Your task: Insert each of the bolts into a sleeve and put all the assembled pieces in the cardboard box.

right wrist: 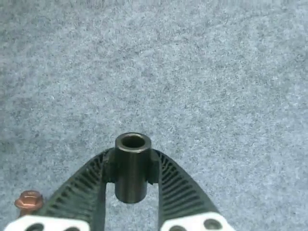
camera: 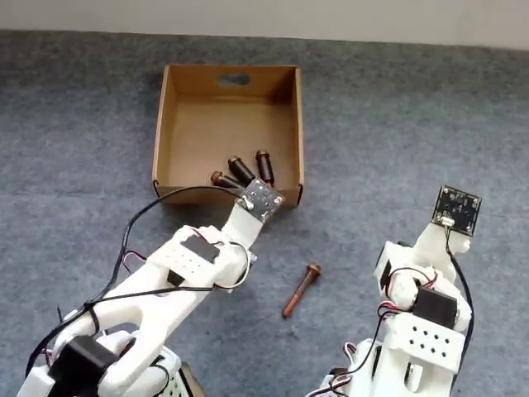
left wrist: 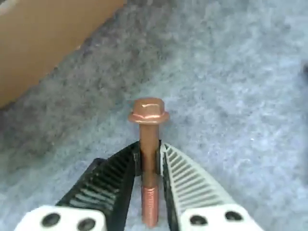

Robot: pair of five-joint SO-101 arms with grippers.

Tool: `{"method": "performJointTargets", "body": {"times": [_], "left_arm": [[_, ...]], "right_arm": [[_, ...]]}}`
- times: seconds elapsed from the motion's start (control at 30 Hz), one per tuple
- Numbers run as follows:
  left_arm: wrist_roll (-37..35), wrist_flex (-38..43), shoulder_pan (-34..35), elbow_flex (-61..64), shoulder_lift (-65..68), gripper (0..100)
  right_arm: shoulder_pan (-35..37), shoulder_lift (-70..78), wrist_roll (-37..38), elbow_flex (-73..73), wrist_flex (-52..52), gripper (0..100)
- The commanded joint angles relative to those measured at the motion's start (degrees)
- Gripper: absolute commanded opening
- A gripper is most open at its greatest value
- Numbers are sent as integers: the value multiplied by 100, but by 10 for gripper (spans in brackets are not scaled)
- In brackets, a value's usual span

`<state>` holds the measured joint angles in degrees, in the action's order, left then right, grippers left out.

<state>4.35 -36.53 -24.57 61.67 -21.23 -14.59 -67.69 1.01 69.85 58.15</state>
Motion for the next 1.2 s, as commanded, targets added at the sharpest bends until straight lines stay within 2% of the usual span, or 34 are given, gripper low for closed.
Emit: {"method": "performJointTargets", "body": {"times": [0.0,0.1,0.27,0.63,0.9,1.17], "left_arm": [[-615,132,-75,-40,-207,144],[-905,290,-48,-101,-198,150],[-905,343,-48,-215,-189,112],[-905,325,-92,-374,-136,115],[-932,-607,-40,-1622,1218,112],[-932,-712,-92,-1912,1657,104]], "right_arm": [[-13,-75,-35,-40,-84,6],[-13,-66,-35,-40,-84,6],[-13,-66,-44,-31,-84,6],[-4,-84,-53,48,-84,6],[259,-75,-53,84,-75,6],[268,-92,-53,180,-110,6]]}}
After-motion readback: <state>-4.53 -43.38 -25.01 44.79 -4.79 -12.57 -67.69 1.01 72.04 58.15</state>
